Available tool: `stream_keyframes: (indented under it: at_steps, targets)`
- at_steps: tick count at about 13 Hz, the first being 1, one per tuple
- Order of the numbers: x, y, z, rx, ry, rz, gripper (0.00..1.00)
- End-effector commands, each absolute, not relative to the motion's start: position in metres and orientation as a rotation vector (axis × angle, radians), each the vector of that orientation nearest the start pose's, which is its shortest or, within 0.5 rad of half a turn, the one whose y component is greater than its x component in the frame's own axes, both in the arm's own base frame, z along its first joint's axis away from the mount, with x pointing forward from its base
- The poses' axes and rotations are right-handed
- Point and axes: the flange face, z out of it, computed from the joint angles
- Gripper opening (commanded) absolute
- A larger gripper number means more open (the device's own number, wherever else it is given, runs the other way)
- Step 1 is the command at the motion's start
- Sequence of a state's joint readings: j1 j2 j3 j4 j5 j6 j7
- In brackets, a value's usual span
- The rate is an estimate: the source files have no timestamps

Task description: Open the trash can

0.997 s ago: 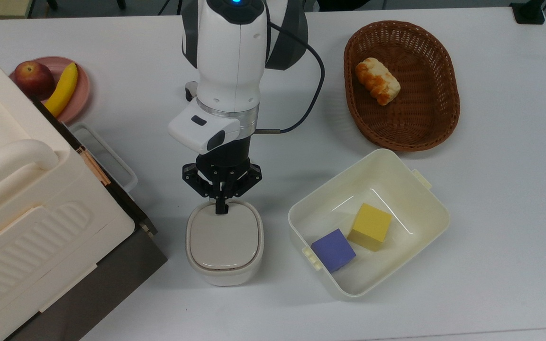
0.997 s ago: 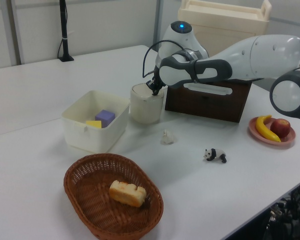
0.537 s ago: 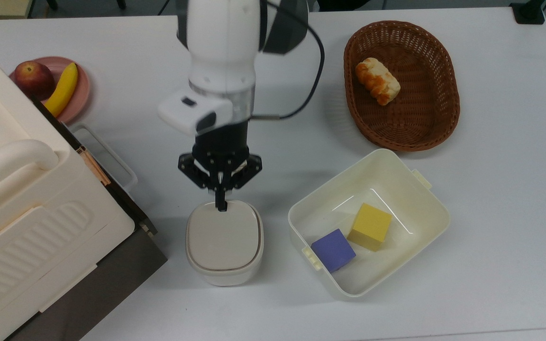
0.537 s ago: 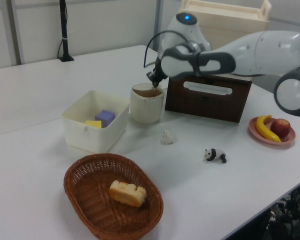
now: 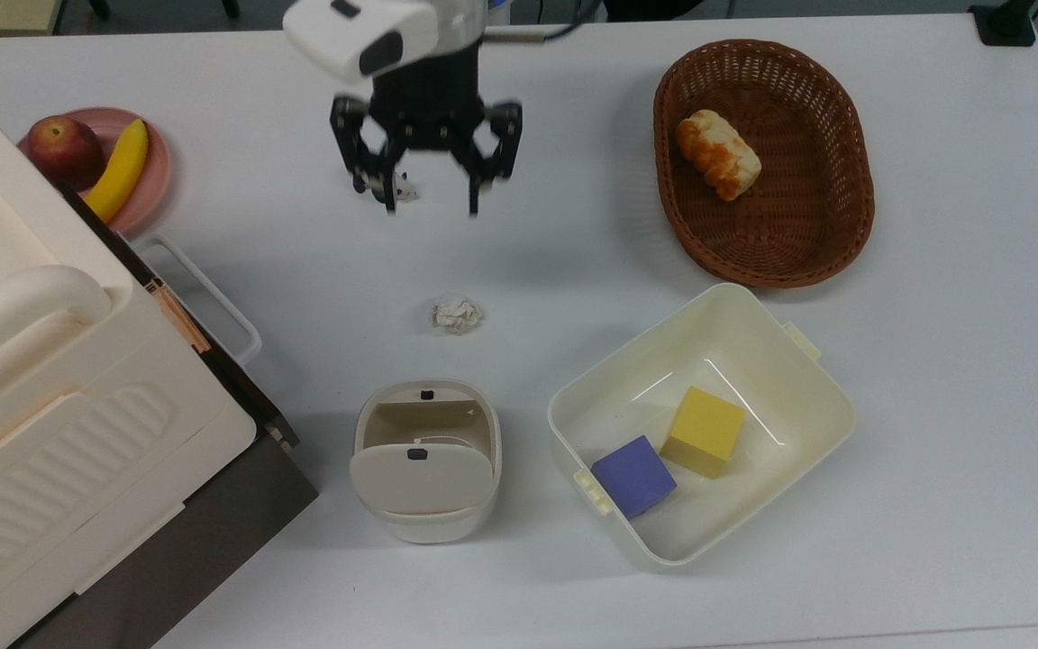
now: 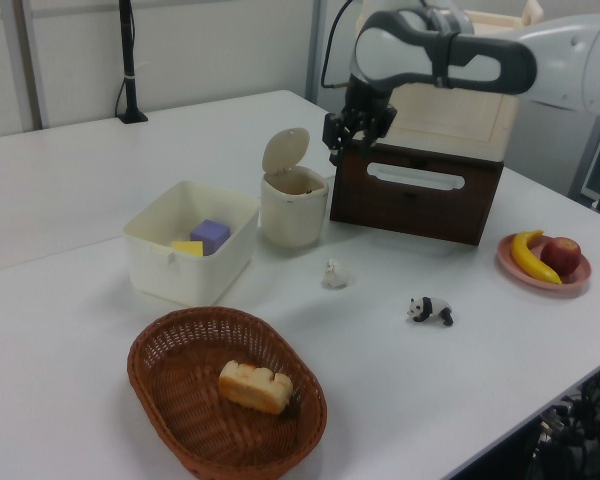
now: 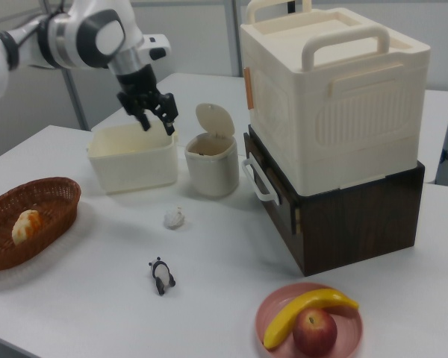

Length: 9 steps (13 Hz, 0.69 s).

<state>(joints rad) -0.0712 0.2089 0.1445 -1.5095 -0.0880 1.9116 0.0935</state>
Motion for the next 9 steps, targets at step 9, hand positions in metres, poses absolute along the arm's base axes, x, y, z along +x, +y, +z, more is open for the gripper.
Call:
stream_keyframes:
  at_steps: [9]
  targets:
    - [0.548,0.003,0.622,-3.125,0.152,-0.033,1.0]
